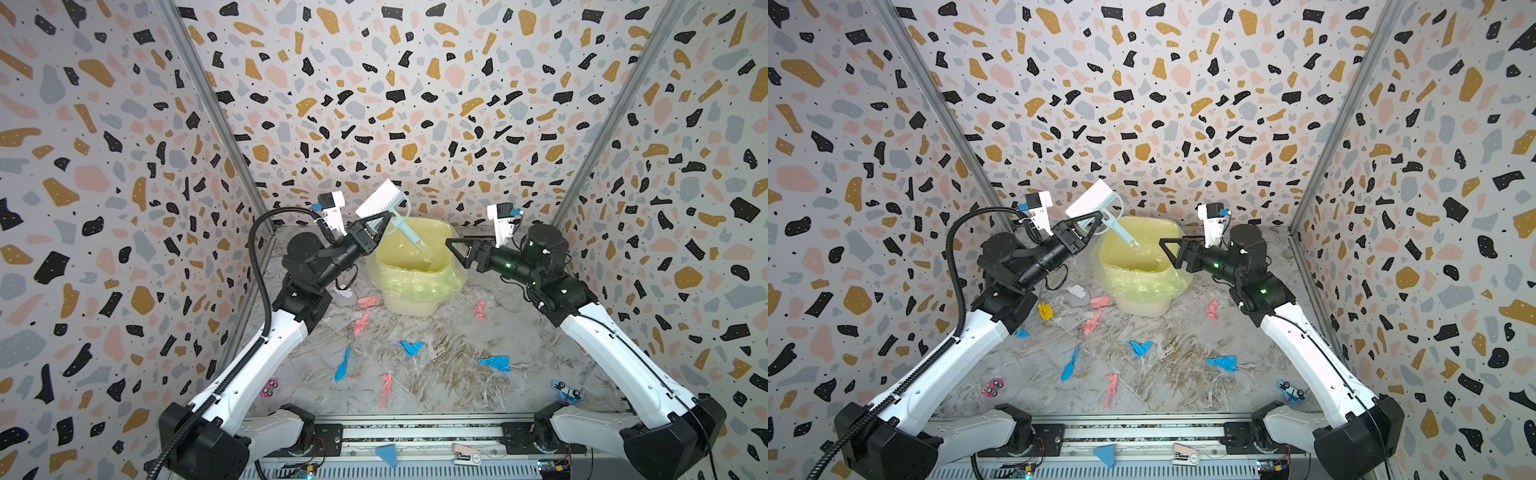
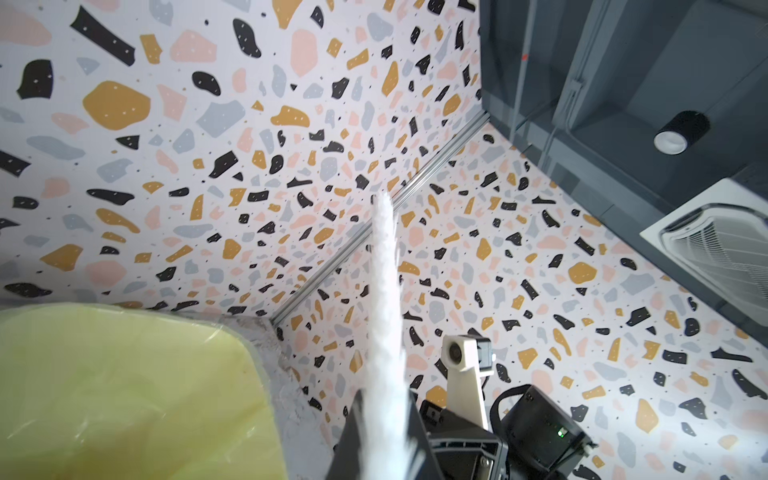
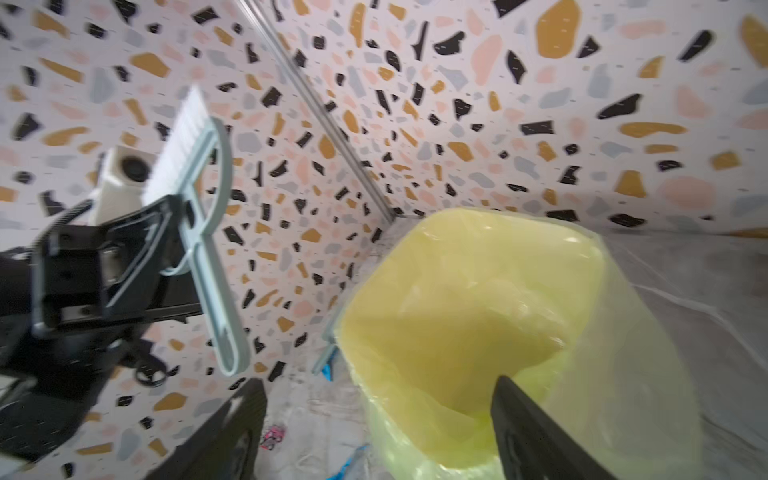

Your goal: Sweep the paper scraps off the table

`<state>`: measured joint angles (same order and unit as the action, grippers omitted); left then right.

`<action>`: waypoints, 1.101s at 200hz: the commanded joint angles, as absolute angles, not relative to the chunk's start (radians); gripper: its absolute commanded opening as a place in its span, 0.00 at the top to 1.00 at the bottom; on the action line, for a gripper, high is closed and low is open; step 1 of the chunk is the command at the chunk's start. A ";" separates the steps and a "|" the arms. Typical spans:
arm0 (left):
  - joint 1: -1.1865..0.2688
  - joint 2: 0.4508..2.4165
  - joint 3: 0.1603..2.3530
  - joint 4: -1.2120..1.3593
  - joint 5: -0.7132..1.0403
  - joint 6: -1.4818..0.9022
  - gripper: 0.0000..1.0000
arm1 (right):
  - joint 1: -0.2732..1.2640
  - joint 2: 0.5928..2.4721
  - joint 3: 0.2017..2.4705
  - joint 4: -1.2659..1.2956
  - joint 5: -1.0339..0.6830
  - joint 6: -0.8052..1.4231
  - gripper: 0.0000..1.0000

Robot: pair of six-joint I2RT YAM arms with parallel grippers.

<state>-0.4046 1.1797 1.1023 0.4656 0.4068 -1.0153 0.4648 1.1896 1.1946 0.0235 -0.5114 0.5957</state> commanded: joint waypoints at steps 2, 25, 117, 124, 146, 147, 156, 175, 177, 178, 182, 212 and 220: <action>-0.413 1.179 1.115 0.688 0.383 -1.111 1.00 | 0.471 1.166 1.155 0.381 -0.736 0.801 0.13; -0.430 1.196 1.135 0.711 0.375 -1.121 1.00 | 0.472 1.188 1.113 0.548 -0.763 0.910 0.13; -0.509 1.247 1.167 0.744 0.345 -1.112 1.00 | 0.529 1.278 1.120 0.777 -0.767 1.024 0.27; -0.509 1.247 1.167 0.741 0.345 -1.109 1.00 | 0.528 1.279 1.115 0.788 -0.763 1.031 0.32; -0.511 1.244 1.162 0.736 0.336 -1.106 1.00 | 0.525 1.278 1.109 0.812 -0.757 1.041 0.38; -0.511 1.244 1.161 0.736 0.336 -1.106 1.00 | 0.526 1.278 1.108 0.812 -0.756 1.040 0.39; -0.511 1.241 1.156 0.736 0.332 -1.104 1.00 | 0.522 1.275 1.103 0.821 -0.748 1.042 0.40; -0.512 1.236 1.147 0.735 0.328 -1.103 1.00 | 0.518 1.269 1.094 0.833 -0.727 1.042 0.42; -0.513 1.236 1.147 0.736 0.328 -1.103 1.00 | 0.518 1.269 1.094 0.834 -0.725 1.042 0.42; -0.514 1.235 1.146 0.735 0.328 -1.103 1.00 | 0.517 1.269 1.094 0.835 -0.724 1.042 0.42; -0.514 1.235 1.145 0.735 0.328 -1.101 1.00 | 0.516 1.267 1.093 0.835 -0.719 1.041 0.43; -0.517 1.235 1.144 0.723 0.325 -1.094 1.00 | 0.517 1.270 1.101 0.837 -0.708 1.040 0.56; -0.517 1.235 1.141 0.722 0.322 -1.092 1.00 | 0.517 1.274 1.104 0.837 -0.714 1.041 0.59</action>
<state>-0.5106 1.2549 1.1248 0.6743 0.3294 -1.1114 0.5205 1.2976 1.0855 0.7902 -0.7185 1.0348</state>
